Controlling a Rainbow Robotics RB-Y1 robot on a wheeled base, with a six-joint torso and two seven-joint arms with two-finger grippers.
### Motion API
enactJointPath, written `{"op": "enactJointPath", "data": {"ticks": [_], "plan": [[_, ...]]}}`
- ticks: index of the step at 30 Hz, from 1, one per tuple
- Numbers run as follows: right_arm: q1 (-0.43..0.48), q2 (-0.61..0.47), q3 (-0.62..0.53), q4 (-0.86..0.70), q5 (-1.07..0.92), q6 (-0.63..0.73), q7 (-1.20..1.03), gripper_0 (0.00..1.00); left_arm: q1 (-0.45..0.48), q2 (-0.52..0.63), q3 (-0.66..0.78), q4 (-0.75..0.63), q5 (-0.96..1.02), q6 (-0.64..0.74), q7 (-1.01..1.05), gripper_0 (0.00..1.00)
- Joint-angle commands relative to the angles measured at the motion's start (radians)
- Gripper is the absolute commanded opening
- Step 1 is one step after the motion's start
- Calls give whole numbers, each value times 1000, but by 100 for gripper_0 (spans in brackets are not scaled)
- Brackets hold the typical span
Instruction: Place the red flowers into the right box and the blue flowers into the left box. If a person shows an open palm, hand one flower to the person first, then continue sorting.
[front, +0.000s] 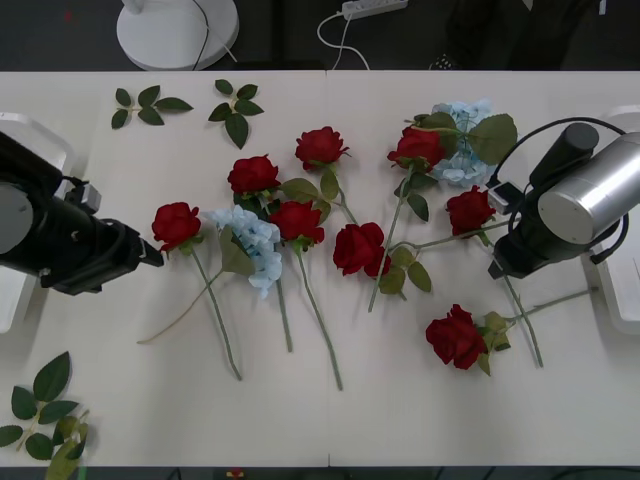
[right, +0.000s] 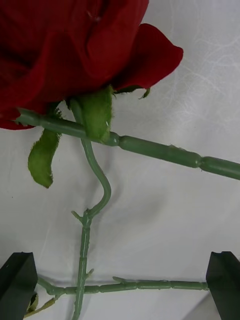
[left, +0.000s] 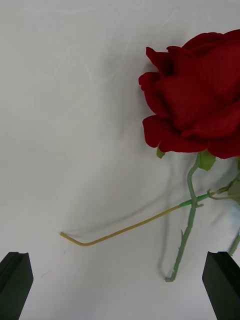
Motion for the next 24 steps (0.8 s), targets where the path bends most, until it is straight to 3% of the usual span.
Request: {"op": "enactJointPath", "data": {"ticks": [1,8,24], "plan": [[-59,86,-7,66,16,-18,17,100,-90,-46,-52,44,-45,1,-12,100],[-81,129,-5,124,18,-23,21,100,-109,-92,-101,66,-91,-25,-4,100],[-81,140,-4,181,7,-103,126,100,-224,-265,-210,259,-222,-41,-12,100]]}}
